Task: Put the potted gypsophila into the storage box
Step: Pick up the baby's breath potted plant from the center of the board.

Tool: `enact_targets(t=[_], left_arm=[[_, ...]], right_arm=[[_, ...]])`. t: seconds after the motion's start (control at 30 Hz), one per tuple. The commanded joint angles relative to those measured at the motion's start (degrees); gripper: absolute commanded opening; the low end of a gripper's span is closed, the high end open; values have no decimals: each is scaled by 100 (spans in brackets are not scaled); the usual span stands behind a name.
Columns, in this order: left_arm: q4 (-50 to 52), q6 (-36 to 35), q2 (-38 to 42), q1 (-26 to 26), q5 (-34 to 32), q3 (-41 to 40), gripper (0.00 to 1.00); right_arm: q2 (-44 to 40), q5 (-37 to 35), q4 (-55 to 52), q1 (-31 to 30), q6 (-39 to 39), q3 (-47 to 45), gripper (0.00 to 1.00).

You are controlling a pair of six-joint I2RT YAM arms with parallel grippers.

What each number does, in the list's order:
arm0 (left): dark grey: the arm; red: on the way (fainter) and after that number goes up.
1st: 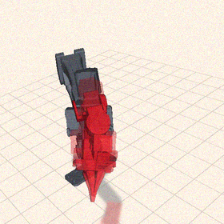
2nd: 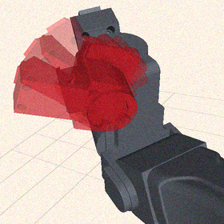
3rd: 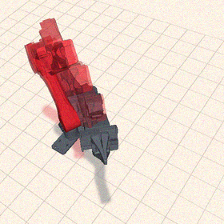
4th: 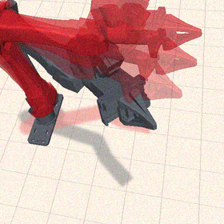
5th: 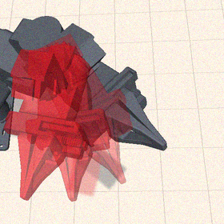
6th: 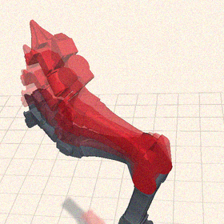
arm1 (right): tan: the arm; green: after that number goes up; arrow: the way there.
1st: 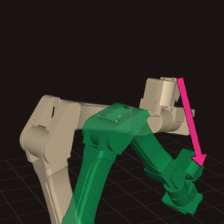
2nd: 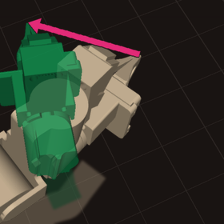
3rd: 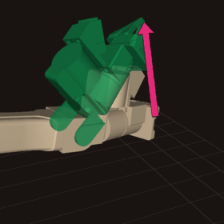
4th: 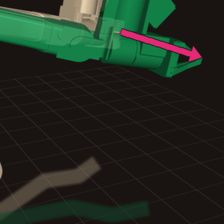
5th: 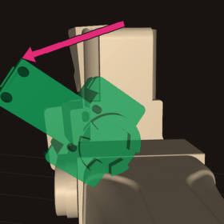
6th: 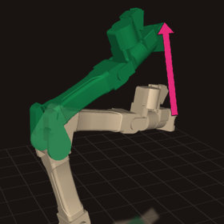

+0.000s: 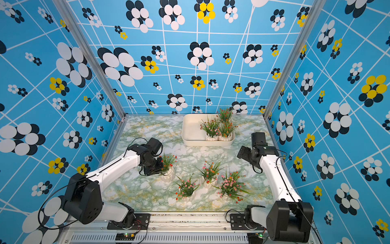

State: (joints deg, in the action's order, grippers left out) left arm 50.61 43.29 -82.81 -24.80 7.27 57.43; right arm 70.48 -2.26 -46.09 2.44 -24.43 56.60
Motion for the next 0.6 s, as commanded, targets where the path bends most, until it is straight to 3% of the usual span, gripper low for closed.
enact_targets(t=[0.0,0.57], left_arm=[[88,-144,-76,-35,77,330,0],[212,-248,-260,-45,-28,1057,0]], right_arm=[[-52,7,-208,40,-1,57,99],[17,77,-105,37,93,-17,99]])
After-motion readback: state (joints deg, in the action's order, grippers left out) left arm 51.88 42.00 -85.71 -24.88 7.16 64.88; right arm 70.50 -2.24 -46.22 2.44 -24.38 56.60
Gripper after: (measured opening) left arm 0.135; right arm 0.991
